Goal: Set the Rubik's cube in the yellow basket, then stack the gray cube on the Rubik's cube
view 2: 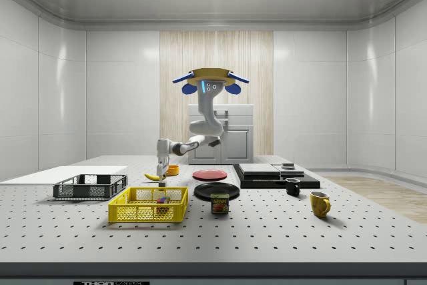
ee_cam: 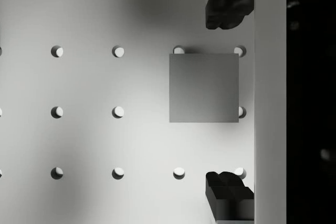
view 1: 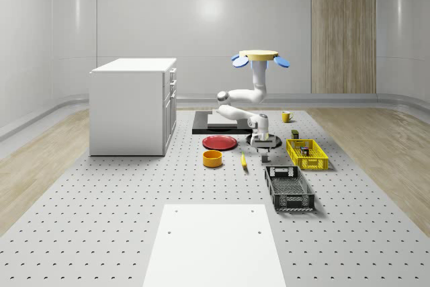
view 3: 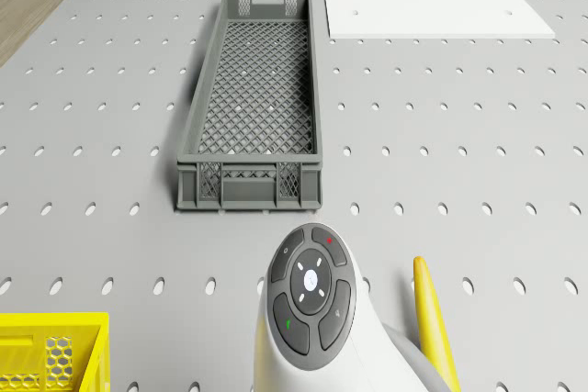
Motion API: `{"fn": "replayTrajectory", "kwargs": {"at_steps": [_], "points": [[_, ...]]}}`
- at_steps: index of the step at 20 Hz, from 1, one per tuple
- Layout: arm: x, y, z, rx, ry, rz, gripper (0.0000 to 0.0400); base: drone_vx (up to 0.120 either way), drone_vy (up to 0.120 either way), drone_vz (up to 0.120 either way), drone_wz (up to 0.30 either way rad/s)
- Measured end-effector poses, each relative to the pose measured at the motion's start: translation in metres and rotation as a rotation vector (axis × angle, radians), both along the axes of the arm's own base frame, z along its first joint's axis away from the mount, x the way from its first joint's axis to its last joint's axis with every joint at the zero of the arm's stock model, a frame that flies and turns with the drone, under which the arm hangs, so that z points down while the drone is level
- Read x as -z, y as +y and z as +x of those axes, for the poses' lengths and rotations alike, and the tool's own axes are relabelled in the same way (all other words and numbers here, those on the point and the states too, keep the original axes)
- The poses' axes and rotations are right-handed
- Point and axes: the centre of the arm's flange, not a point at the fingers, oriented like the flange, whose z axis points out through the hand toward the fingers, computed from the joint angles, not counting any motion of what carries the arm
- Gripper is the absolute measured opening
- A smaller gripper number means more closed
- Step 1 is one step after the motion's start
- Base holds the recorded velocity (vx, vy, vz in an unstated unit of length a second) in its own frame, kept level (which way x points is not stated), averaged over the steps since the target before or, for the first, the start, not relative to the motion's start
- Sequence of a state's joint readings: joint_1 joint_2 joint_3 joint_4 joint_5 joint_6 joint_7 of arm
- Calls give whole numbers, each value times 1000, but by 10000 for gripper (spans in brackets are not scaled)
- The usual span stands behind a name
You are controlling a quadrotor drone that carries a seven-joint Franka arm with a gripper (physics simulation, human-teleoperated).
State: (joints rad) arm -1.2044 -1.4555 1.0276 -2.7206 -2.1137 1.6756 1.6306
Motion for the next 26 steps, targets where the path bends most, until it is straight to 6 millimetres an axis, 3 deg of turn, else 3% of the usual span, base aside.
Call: {"fn": "replayTrajectory", "kwargs": {"at_steps": [24,26], "points": [[-43,-8,-2,0,0,0,400,0,0,0,0],[-44,-8,-1,0,0,0,341,0,0,0,0]]}}
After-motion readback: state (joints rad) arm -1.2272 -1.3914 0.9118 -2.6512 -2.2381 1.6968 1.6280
